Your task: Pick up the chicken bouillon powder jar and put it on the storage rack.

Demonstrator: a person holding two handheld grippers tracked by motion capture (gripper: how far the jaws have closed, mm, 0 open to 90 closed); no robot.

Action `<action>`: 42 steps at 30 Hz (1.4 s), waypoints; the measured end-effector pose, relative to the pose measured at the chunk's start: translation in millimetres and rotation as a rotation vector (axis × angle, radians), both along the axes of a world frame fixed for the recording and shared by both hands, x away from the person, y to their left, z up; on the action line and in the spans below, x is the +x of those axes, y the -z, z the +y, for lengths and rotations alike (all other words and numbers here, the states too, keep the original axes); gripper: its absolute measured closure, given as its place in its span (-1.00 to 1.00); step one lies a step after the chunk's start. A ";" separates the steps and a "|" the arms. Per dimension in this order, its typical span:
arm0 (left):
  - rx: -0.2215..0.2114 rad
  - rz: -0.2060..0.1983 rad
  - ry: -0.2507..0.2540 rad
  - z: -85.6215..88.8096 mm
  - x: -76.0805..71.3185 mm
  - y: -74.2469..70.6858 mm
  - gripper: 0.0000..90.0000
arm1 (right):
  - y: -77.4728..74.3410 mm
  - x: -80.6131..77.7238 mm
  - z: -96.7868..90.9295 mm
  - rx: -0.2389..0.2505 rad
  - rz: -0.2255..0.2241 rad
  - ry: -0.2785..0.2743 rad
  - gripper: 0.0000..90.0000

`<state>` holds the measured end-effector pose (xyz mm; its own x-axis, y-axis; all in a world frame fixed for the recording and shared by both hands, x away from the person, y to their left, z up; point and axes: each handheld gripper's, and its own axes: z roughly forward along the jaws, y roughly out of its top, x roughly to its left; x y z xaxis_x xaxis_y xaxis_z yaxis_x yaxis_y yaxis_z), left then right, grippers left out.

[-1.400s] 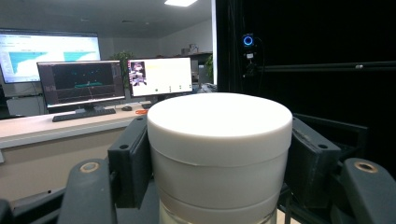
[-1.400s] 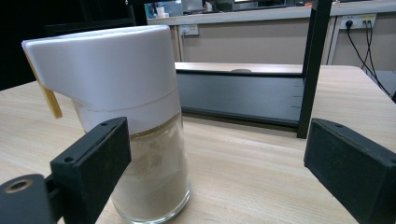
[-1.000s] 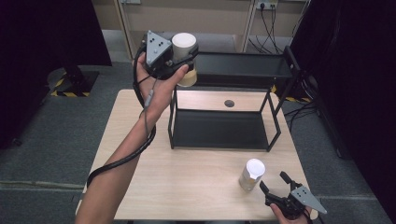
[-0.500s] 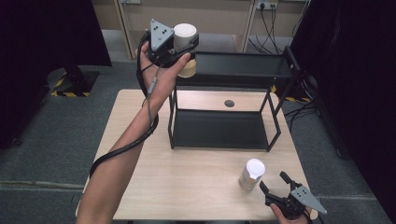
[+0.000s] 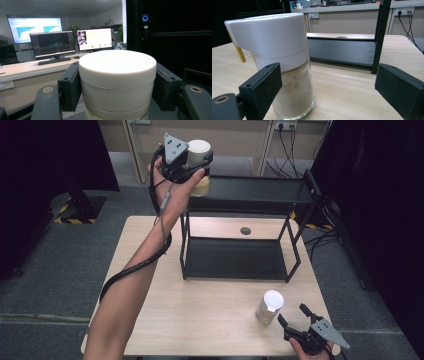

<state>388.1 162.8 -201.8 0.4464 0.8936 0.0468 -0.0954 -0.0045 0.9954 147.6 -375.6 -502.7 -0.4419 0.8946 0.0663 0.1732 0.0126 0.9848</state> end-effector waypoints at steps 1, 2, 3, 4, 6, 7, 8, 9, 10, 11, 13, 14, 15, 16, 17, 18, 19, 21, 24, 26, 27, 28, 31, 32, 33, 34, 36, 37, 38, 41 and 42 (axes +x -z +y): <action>0.003 0.000 -0.001 -0.2 1.8 0.3 -0.26 | 0.1 0.0 -0.1 0.000 -0.001 0.000 -0.84; 0.007 0.000 -0.001 -0.7 3.5 0.5 -0.26 | 0.1 0.0 -0.1 0.000 0.000 0.000 -0.84; 0.010 0.000 0.000 -1.0 5.1 1.0 -0.26 | 0.1 0.0 -0.1 0.000 0.000 0.000 -0.84; 0.010 0.000 0.001 -1.3 6.7 1.8 -0.26 | 0.0 0.1 -0.1 0.000 0.000 0.000 -0.84; 0.009 0.004 0.006 -1.5 9.6 3.5 -0.26 | -0.2 0.2 -0.1 0.000 0.001 -0.001 -0.84; 0.005 0.005 0.004 -2.1 10.7 4.9 -0.26 | -0.2 0.2 -0.1 0.000 0.001 -0.001 -0.84; 0.008 0.008 0.004 -2.6 12.2 5.7 -0.26 | -0.1 0.1 -0.1 -0.001 0.000 -0.001 -0.84; 0.009 0.011 0.002 -3.0 13.3 6.5 -0.26 | 0.1 0.0 -0.1 -0.001 -0.001 -0.001 -0.84; 0.011 0.013 0.003 -3.2 14.4 7.2 -0.26 | 0.1 0.0 -0.1 -0.001 -0.001 -0.001 -0.84; 0.011 0.014 0.003 -3.3 15.1 7.8 -0.26 | 0.1 -0.1 0.0 -0.001 -0.001 -0.001 -0.84; 0.003 0.013 0.005 -2.8 17.0 9.4 -0.26 | -0.1 0.1 0.0 -0.002 0.000 -0.001 -0.84; 0.000 0.016 0.004 -2.5 17.7 9.3 -0.26 | -0.1 0.2 -0.1 -0.002 0.000 -0.002 -0.84; -0.006 0.016 0.008 -1.9 19.2 10.0 -0.26 | -0.2 0.3 -0.2 -0.002 0.001 -0.002 -0.84; -0.009 0.017 0.012 -1.2 20.1 10.3 -0.26 | -0.2 0.3 -0.3 -0.001 0.000 -0.003 -0.84; -0.012 0.019 0.013 -0.5 20.7 10.3 -0.26 | -0.2 0.3 -0.3 -0.001 0.001 -0.003 -0.84; -0.017 0.019 0.011 -0.6 20.7 11.1 -0.26 | -0.1 0.3 -0.2 -0.002 0.000 -0.003 -0.84; -0.020 0.015 0.014 -0.1 20.9 12.3 -0.26 | -0.2 0.3 -0.2 -0.003 0.000 -0.003 -0.84; -0.010 0.010 0.018 0.1 20.9 12.5 -0.26 | -0.4 0.3 0.0 -0.005 0.000 -0.004 -0.84; -0.031 0.009 0.034 1.7 21.3 12.5 -0.37 | -0.8 0.6 0.2 -0.009 0.001 -0.005 -0.84; -0.040 0.007 0.017 -0.3 19.6 12.7 -0.55 | -0.7 0.4 0.3 -0.009 0.000 -0.005 -0.84; -0.035 0.002 0.008 -1.5 18.0 12.9 -0.60 | -0.6 0.4 0.3 -0.009 0.000 -0.005 -0.84; -0.028 -0.005 0.000 -2.5 16.1 13.0 -0.64 | -0.5 0.3 0.2 -0.009 -0.001 -0.005 -0.84; -0.022 -0.016 -0.009 -3.5 11.2 12.5 -0.69 | -0.7 0.5 0.2 -0.011 -0.001 -0.006 -0.84; -0.020 -0.016 -0.015 -4.1 10.0 11.8 -0.70 | -1.1 0.7 0.5 -0.012 0.002 -0.006 -0.84; -0.021 -0.013 -0.022 -4.7 8.7 10.8 -0.71 | -1.2 0.8 0.5 -0.013 0.001 -0.006 -0.84; -0.022 -0.008 -0.028 -5.1 7.9 9.7 -0.72 | -1.1 0.7 0.6 -0.014 0.000 -0.006 -0.84; -0.021 -0.009 -0.038 -5.6 6.1 9.3 -0.72 | -0.8 0.5 0.4 -0.013 -0.001 -0.006 -0.84; -0.019 -0.010 -0.041 -5.4 4.8 9.2 -0.72 | -0.8 0.5 0.3 -0.012 -0.001 -0.007 -0.84; -0.019 -0.010 -0.040 -4.9 3.8 9.2 -0.72 | -0.8 0.6 0.3 -0.012 -0.001 -0.007 -0.84; -0.012 -0.020 -0.040 -3.4 -1.1 9.3 -0.72 | -1.1 0.8 0.5 -0.015 -0.001 -0.008 -0.84; -0.010 -0.021 -0.040 -2.7 -3.1 9.0 -0.72 | -1.2 0.9 0.5 -0.017 0.000 -0.009 -0.84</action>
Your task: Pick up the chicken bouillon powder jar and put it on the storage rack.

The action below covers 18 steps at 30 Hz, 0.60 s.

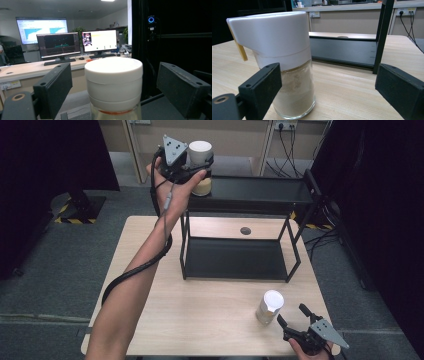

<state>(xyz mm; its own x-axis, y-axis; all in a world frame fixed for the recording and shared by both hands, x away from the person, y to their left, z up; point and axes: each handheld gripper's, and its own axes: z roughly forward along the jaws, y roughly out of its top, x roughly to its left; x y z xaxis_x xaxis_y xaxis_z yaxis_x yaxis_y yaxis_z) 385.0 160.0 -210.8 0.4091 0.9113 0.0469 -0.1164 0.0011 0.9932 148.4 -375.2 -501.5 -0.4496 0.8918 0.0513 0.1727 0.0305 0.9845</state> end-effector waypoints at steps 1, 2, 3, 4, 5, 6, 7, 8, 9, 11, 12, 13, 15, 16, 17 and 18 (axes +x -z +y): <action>0.001 0.000 -0.001 0.1 -1.2 -0.1 -0.72 | -0.1 0.0 0.0 -0.001 0.000 0.000 -0.84; 0.004 0.003 -0.001 0.5 -2.7 -0.7 -0.72 | 0.0 0.0 0.1 -0.001 0.000 0.000 -0.84; 0.004 0.003 -0.001 0.6 -4.0 -0.6 -0.72 | -0.1 0.0 0.2 -0.001 0.000 0.000 -0.84; 0.007 0.000 0.000 0.9 -5.5 -0.3 -0.72 | -0.1 -0.1 0.3 -0.002 0.000 0.000 -0.84; 0.007 -0.002 0.000 1.1 -7.5 0.2 -0.72 | 0.0 -0.2 0.4 -0.003 -0.001 0.000 -0.84; 0.009 -0.004 0.001 1.3 -8.9 0.7 -0.72 | -0.2 -0.2 0.7 -0.003 0.000 0.001 -0.84; 0.008 -0.005 0.003 1.2 -9.9 1.1 -0.72 | -0.3 -0.3 0.7 -0.004 0.000 0.001 -0.84; 0.010 -0.004 0.005 1.0 -11.4 1.6 -0.72 | -0.3 -0.2 0.8 -0.004 0.000 0.001 -0.84; 0.013 -0.003 0.006 1.0 -12.9 2.0 -0.72 | -0.4 -0.1 0.8 -0.004 0.001 0.001 -0.84; 0.008 0.011 0.013 1.3 -15.4 3.1 -0.72 | -0.3 -0.2 0.8 -0.003 0.001 0.001 -0.84; 0.002 0.018 0.017 1.6 -16.0 3.6 -0.72 | -0.2 -0.2 0.7 -0.004 0.000 0.001 -0.84; -0.003 0.021 0.021 2.0 -17.1 4.7 -0.72 | -0.3 -0.2 0.7 -0.003 0.000 0.001 -0.84; -0.001 0.017 0.023 2.1 -19.1 7.3 -0.72 | -0.4 -0.1 0.8 -0.004 0.000 0.000 -0.84; 0.000 0.016 0.027 2.5 -20.0 8.7 -0.72 | -0.4 0.0 0.7 -0.004 0.001 0.000 -0.84; 0.002 0.014 0.028 2.5 -20.9 9.8 -0.72 | -0.4 -0.1 0.7 -0.004 0.001 0.001 -0.84; 0.003 0.011 0.031 2.7 -21.8 11.0 -0.72 | -0.4 -0.1 0.7 -0.004 0.001 0.001 -0.84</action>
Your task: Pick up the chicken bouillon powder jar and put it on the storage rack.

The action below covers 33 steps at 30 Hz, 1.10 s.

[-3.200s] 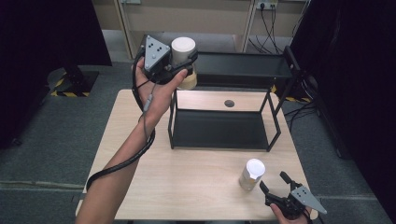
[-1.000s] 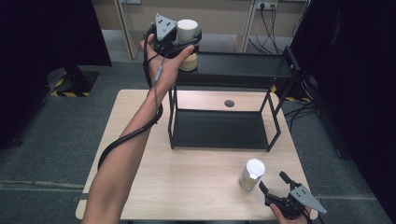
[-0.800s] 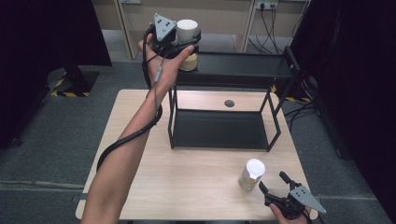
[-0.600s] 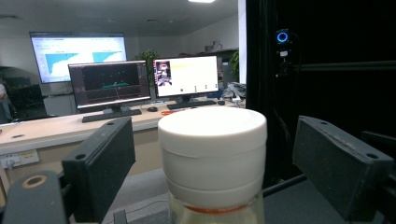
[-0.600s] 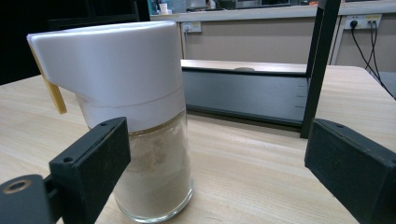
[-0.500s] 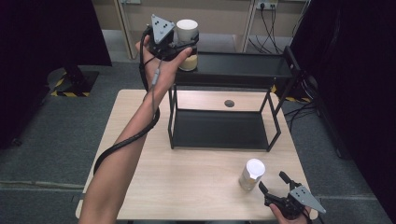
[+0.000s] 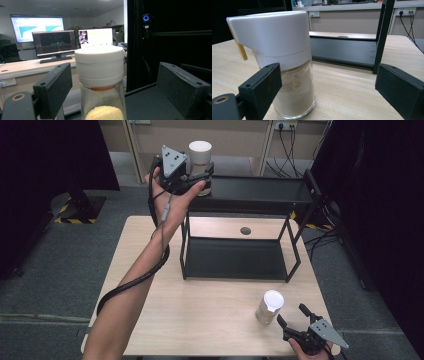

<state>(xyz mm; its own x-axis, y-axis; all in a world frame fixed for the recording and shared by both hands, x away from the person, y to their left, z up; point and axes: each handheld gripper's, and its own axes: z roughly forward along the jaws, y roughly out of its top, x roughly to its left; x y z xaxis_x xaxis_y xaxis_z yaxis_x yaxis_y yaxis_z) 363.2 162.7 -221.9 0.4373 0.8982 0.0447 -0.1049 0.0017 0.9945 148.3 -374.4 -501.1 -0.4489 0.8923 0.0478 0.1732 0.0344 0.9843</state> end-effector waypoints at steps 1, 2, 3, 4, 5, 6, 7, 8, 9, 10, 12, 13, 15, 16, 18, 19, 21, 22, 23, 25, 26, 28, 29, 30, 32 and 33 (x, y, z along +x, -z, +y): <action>-0.001 -0.001 0.001 0.2 -0.8 0.9 -0.72 | -0.1 0.0 0.0 0.000 0.001 0.000 -0.84; -0.002 -0.003 0.003 0.6 -2.1 2.6 -0.72 | 0.0 0.0 0.0 0.000 0.000 0.000 -0.84; -0.002 -0.004 0.004 1.0 -3.0 3.7 -0.72 | 0.0 0.0 0.0 0.000 0.000 0.000 -0.84; 0.000 -0.007 0.005 1.2 -4.2 5.3 -0.72 | 0.0 0.0 0.1 0.000 0.000 0.000 -0.84; 0.000 -0.010 0.006 1.5 -5.8 7.3 -0.72 | 0.1 -0.1 0.1 0.000 -0.001 0.000 -0.84; 0.001 -0.012 0.007 1.9 -6.6 8.6 -0.72 | 0.1 0.0 0.1 -0.002 -0.001 0.000 -0.84; 0.004 -0.011 0.010 2.6 -7.8 9.9 -0.72 | 0.1 0.0 0.1 -0.002 -0.001 0.000 -0.84; 0.002 -0.014 0.010 2.8 -8.9 11.9 -0.72 | 0.1 0.0 0.1 -0.002 -0.001 0.000 -0.84; 0.002 -0.017 0.007 3.0 -10.4 14.2 -0.72 | 0.1 0.0 0.2 -0.001 -0.001 0.000 -0.84; 0.003 -0.020 0.004 2.9 -11.8 16.4 -0.72 | 0.1 -0.1 0.2 -0.001 -0.001 0.001 -0.84; 0.004 -0.021 0.007 3.9 -14.8 20.6 -0.72 | 0.0 -0.1 0.3 -0.001 -0.001 0.001 -0.84; 0.004 -0.022 0.010 4.3 -16.2 22.5 -0.72 | 0.0 -0.2 0.4 -0.001 0.000 0.002 -0.84; 0.001 -0.024 0.017 5.3 -18.5 26.1 -0.72 | -0.3 -0.3 0.6 -0.001 0.001 0.002 -0.84; 0.002 -0.024 0.021 5.9 -19.6 27.8 -0.72 | -0.1 -0.3 0.6 -0.002 0.000 0.002 -0.84; -0.004 -0.021 0.025 6.4 -21.1 32.1 -0.73 | 0.0 -0.4 0.7 -0.002 -0.001 0.003 -0.84; 0.000 -0.020 0.025 6.7 -21.5 33.6 -0.73 | -0.1 -0.3 0.7 -0.001 0.000 0.004 -0.84; -0.001 -0.017 0.027 7.1 -22.0 36.6 -0.73 | 0.0 -0.5 0.8 -0.002 -0.001 0.004 -0.84; 0.002 -0.016 0.027 7.6 -22.4 38.0 -0.73 | 0.0 -0.6 0.8 -0.002 -0.002 0.004 -0.84; 0.002 -0.015 0.029 7.9 -23.1 40.1 -0.73 | 0.1 -0.6 0.8 -0.002 -0.002 0.004 -0.84; 0.001 -0.015 0.031 8.3 -24.2 43.0 -0.73 | -0.1 -0.3 0.7 -0.002 0.000 0.003 -0.84; 0.002 -0.014 0.033 8.7 -24.8 44.4 -0.73 | -0.1 -0.3 0.6 -0.001 0.000 0.003 -0.84; 0.002 -0.012 0.039 9.4 -25.8 47.6 -0.73 | 0.0 -0.4 0.6 -0.002 -0.001 0.003 -0.84; 0.003 -0.009 0.042 9.7 -26.3 49.3 -0.74 | 0.0 -0.4 0.6 -0.002 -0.001 0.003 -0.84; 0.006 -0.009 0.046 10.0 -26.9 51.9 -0.74 | 0.1 -0.4 0.6 -0.001 -0.001 0.003 -0.84; 0.012 -0.006 0.047 10.1 -28.2 55.6 -0.74 | 0.0 -0.4 0.6 -0.001 -0.001 0.003 -0.84; 0.013 -0.005 0.048 10.5 -28.7 58.3 -0.74 | 0.0 -0.4 0.6 -0.002 -0.001 0.003 -0.84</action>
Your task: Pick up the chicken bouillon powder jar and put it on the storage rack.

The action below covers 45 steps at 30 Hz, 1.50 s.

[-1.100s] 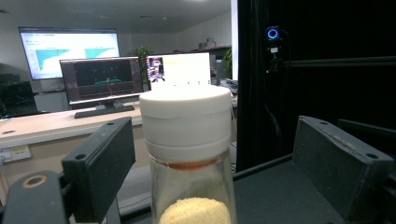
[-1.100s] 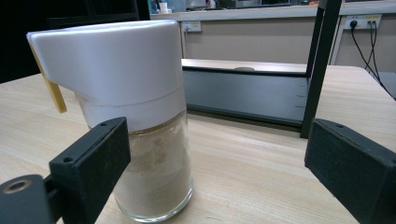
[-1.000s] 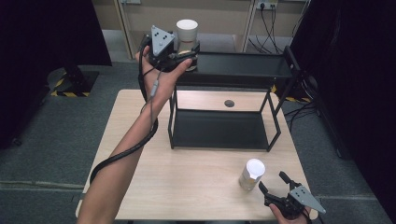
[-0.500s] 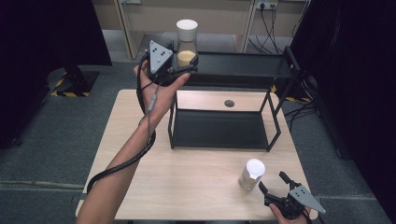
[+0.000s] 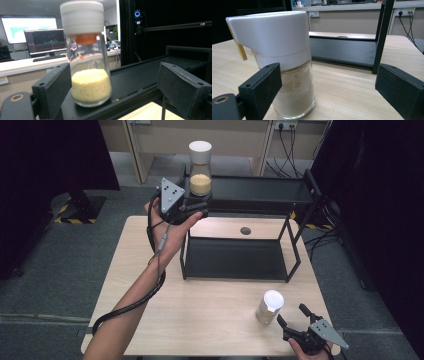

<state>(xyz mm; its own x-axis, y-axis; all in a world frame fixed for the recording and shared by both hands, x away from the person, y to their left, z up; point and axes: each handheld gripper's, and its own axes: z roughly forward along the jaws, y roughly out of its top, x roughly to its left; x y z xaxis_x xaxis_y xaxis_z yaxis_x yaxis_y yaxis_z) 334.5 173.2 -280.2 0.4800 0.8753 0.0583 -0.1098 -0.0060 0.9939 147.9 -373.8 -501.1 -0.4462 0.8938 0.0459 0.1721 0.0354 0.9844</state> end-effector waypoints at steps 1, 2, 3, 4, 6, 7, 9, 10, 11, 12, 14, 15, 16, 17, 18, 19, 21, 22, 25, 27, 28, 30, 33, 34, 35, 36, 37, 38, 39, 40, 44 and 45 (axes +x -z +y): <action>0.003 0.003 0.002 0.6 -0.4 2.5 -0.74 | 0.0 0.0 0.0 0.000 0.000 0.000 -0.84; 0.004 0.008 0.004 1.0 -0.9 6.0 -0.74 | 0.0 0.0 0.0 -0.001 0.000 0.000 -0.84; 0.003 0.010 0.004 1.3 -1.0 8.3 -0.74 | 0.0 0.0 0.0 0.000 0.000 -0.001 -0.84; 0.006 0.014 0.006 1.6 -1.4 11.7 -0.74 | 0.0 0.0 -0.1 0.000 0.000 -0.001 -0.84; 0.012 0.020 0.008 1.9 -2.2 16.0 -0.74 | 0.0 0.0 0.0 -0.001 0.000 -0.001 -0.84; 0.013 0.022 0.010 2.1 -2.7 18.5 -0.74 | -0.1 0.1 -0.1 0.000 0.000 -0.001 -0.84; 0.013 0.025 0.014 2.4 -4.1 23.2 -0.74 | -0.1 0.2 0.0 0.000 0.001 0.000 -0.84; 0.012 0.026 0.017 2.6 -5.0 25.6 -0.74 | -0.1 0.2 0.0 0.000 0.001 0.000 -0.84; 0.014 0.027 0.020 3.0 -5.8 27.6 -0.74 | -0.1 0.1 0.0 -0.001 0.000 -0.001 -0.84; 0.019 0.028 0.022 3.3 -7.1 30.5 -0.74 | -0.1 0.1 -0.1 0.000 0.001 -0.001 -0.84; 0.030 0.032 0.028 4.2 -9.0 34.5 -0.74 | 0.0 0.1 -0.3 0.001 0.000 -0.001 -0.84; 0.035 0.033 0.030 4.7 -9.6 35.8 -0.74 | 0.0 0.1 -0.3 0.001 0.000 -0.001 -0.84; 0.034 0.034 0.032 5.0 -10.9 38.6 -0.74 | 0.0 0.2 -0.3 0.001 0.001 -0.001 -0.84; 0.033 0.034 0.033 5.3 -11.5 40.1 -0.75 | -0.2 0.3 -0.1 -0.001 0.001 -0.001 -0.84; 0.033 0.034 0.034 5.6 -12.3 42.0 -0.75 | -0.3 0.3 0.0 -0.002 0.002 -0.002 -0.84; 0.032 0.033 0.035 5.7 -13.0 43.9 -0.74 | -0.4 0.3 0.0 -0.003 0.001 -0.002 -0.84; 0.026 0.034 0.038 5.9 -14.8 48.1 -0.74 | -0.2 0.2 0.0 -0.001 0.001 -0.001 -0.84; 0.027 0.035 0.040 6.0 -15.5 49.7 -0.75 | -0.1 0.1 0.0 0.000 0.001 0.000 -0.84; 0.027 0.037 0.045 6.5 -17.9 54.8 -0.75 | -0.1 0.2 -0.1 0.000 0.001 -0.001 -0.84; 0.029 0.043 0.046 6.7 -20.1 59.6 -0.75 | -0.2 0.2 -0.1 0.000 0.001 -0.001 -0.84; 0.029 0.046 0.049 6.9 -21.1 62.0 -0.75 | -0.1 0.2 -0.2 0.000 0.001 -0.001 -0.84; 0.031 0.050 0.050 7.0 -23.4 67.1 -0.75 | -0.2 0.2 -0.2 0.001 0.002 -0.001 -0.84; 0.041 0.054 0.055 7.0 -26.9 74.5 -0.74 | -0.2 0.1 0.0 0.000 0.002 -0.001 -0.84; 0.036 0.059 0.059 7.2 -27.7 77.0 -0.75 | -0.2 0.1 0.0 0.000 0.002 0.000 -0.84; 0.032 0.064 0.065 7.7 -28.4 79.2 -0.75 | -0.3 0.2 0.0 0.000 0.002 -0.001 -0.84; 0.026 0.070 0.071 8.3 -29.1 81.3 -0.75 | -0.3 0.1 0.1 -0.001 0.002 0.000 -0.84; 0.024 0.072 0.075 8.6 -29.8 83.3 -0.75 | -0.3 0.1 0.1 -0.001 0.001 0.000 -0.84; 0.025 0.074 0.077 8.3 -30.7 85.2 -0.75 | -0.3 0.1 0.2 -0.001 0.001 0.000 -0.84; 0.026 0.078 0.080 8.4 -31.4 87.2 -0.75 | -0.3 0.0 0.2 -0.001 0.001 0.000 -0.84; 0.027 0.081 0.081 8.1 -32.1 89.4 -0.75 | -0.2 0.0 0.1 0.000 0.001 0.000 -0.84; 0.032 0.092 0.083 7.6 -34.5 96.1 -0.75 | -0.1 -0.1 0.1 0.000 0.000 0.000 -0.84; 0.032 0.094 0.085 7.7 -35.0 97.7 -0.75 | -0.1 -0.1 0.1 0.001 0.001 0.000 -0.84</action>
